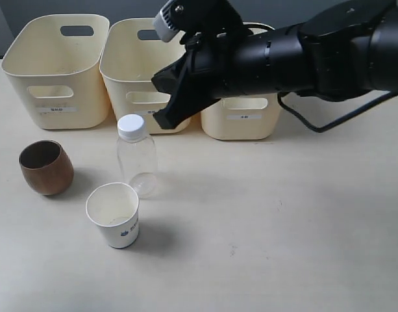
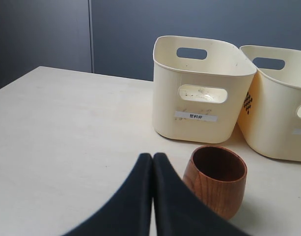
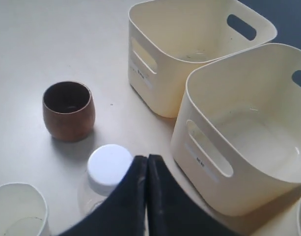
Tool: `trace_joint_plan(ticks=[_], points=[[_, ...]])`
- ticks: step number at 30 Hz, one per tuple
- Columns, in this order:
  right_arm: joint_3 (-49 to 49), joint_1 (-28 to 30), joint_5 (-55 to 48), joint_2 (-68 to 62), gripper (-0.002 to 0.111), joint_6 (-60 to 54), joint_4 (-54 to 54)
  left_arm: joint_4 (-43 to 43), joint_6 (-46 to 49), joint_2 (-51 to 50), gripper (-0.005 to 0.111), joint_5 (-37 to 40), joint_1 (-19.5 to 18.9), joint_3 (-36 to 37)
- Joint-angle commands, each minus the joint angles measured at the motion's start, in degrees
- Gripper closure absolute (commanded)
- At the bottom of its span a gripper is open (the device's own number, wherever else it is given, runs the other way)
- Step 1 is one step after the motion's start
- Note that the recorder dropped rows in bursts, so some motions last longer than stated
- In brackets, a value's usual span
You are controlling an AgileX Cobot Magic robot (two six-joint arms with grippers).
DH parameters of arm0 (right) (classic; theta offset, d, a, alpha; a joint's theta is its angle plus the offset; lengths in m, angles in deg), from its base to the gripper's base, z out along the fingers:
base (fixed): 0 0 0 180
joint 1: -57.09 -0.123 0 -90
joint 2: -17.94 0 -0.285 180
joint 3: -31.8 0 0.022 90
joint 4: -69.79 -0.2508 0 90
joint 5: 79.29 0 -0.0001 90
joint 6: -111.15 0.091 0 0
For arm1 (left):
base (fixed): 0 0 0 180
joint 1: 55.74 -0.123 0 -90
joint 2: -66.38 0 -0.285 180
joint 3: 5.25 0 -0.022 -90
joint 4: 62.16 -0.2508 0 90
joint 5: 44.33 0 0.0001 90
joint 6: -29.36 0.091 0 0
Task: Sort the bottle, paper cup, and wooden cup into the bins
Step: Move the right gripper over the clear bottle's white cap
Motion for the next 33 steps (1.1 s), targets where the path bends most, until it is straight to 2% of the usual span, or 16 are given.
trace_joint_plan(ticks=[1,3,7,8,9,16,25,29,33], points=[[-2.1,-0.1,0.9,-2.6,0.098,-0.2,0.5,-0.2,-0.1,0.3,0.107,-0.3,0.2,-0.2],[-2.5,-0.1,0.8,-3.0,0.084,-0.2,0.4,-0.2,-0.1,0.3,0.107,-0.3,0.2,-0.2],[-2.7,-0.1,2.3,-3.2,0.039,-0.2,-3.4,-0.2,-0.1,0.3,0.107,-0.3,0.2,-0.2],[-2.7,-0.1,2.7,-3.2,0.032,-0.2,-3.5,-0.2,-0.1,0.3,0.107,-0.3,0.2,-0.2],[-2.7,-0.1,3.5,-3.2,0.03,-0.2,-3.8,-0.2,-0.1,0.3,0.107,-0.3,0.2,-0.2],[-2.8,-0.1,3.0,-5.0,0.032,-0.2,-4.5,-0.2,-0.1,0.3,0.107,-0.3,0.2,-0.2],[-3.5,-0.1,-4.8,-9.9,0.032,-0.1,-6.0,-0.2,-0.1,0.3,0.107,-0.3,0.2,-0.2],[-5.7,-0.1,-11.3,-10.8,0.032,-0.1,-8.4,-0.2,-0.1,0.3,0.107,-0.3,0.2,-0.2],[-7.5,-1.7,-8.9,-12.0,0.032,-0.2,-8.7,-0.2,-0.1,0.3,0.107,-0.3,0.2,-0.2]])
